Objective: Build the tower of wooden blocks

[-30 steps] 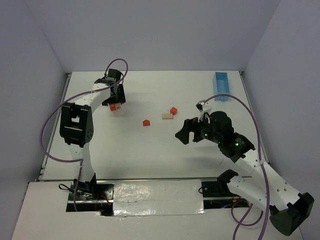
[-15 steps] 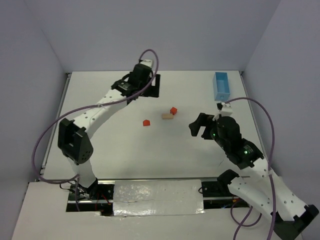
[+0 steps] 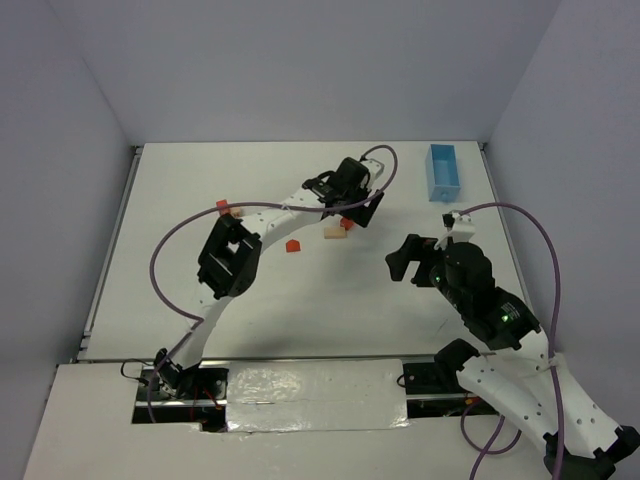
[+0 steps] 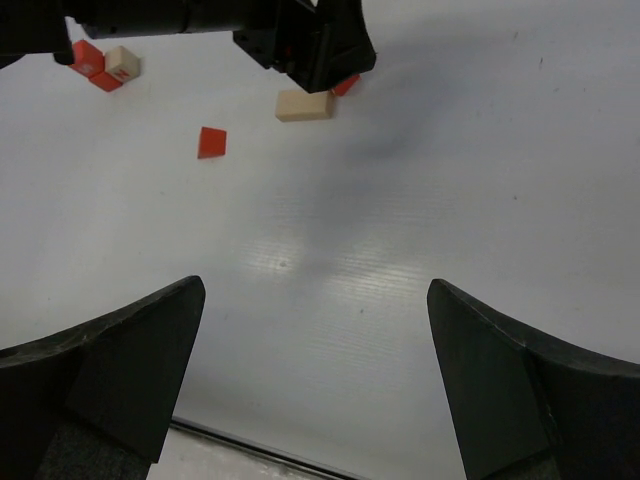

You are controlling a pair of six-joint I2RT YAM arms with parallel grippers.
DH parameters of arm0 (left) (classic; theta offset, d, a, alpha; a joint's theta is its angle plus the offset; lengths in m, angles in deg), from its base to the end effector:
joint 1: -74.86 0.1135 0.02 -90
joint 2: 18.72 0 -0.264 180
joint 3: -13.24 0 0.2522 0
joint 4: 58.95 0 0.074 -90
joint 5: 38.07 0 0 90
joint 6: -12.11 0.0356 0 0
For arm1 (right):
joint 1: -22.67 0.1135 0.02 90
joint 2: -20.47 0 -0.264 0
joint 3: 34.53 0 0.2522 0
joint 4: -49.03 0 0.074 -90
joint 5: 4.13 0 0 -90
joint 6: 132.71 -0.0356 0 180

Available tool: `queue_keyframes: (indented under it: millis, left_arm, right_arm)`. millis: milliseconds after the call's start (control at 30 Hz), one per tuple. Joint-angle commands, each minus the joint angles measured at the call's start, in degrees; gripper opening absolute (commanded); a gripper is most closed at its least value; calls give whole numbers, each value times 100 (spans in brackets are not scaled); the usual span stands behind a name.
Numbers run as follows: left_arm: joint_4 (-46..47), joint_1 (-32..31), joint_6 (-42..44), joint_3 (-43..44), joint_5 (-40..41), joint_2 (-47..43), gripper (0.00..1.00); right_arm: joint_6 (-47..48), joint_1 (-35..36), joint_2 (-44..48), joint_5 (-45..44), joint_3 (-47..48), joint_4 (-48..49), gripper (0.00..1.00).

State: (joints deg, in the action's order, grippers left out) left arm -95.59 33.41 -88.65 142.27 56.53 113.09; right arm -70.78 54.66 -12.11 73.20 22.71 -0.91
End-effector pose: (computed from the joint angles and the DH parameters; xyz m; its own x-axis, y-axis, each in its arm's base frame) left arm 0.4010 -0.3503 0.2285 -0.5821 0.2658 -0.7684 0.5138 0.8528 -0.0942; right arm 0.1102 0.0596 0.3145 -0.4837 0.2392 -0.8419 -0.1372 0.9293 0.3428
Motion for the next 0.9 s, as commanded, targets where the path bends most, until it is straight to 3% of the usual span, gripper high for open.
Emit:
queue_keyframes:
  millis: [0, 100, 500, 667, 867]
  left_arm:
    - [-33, -30, 347, 559, 31, 275, 90]
    - [133, -30, 408, 392, -38, 319, 77]
    - [90, -21, 496, 480, 164, 653, 73]
    - [195, -3, 470, 243, 243, 574, 63]
    - [222, 6, 435, 154, 269, 495, 43]
  right_arm:
    - [153, 9, -12, 150, -15, 85, 100]
    - [188, 9, -38, 264, -33, 129, 100]
    - [276, 9, -161, 581, -94, 217, 100]
    - [294, 18, -205, 634, -103, 278, 100]
    - [320, 9, -284, 695, -103, 305, 100]
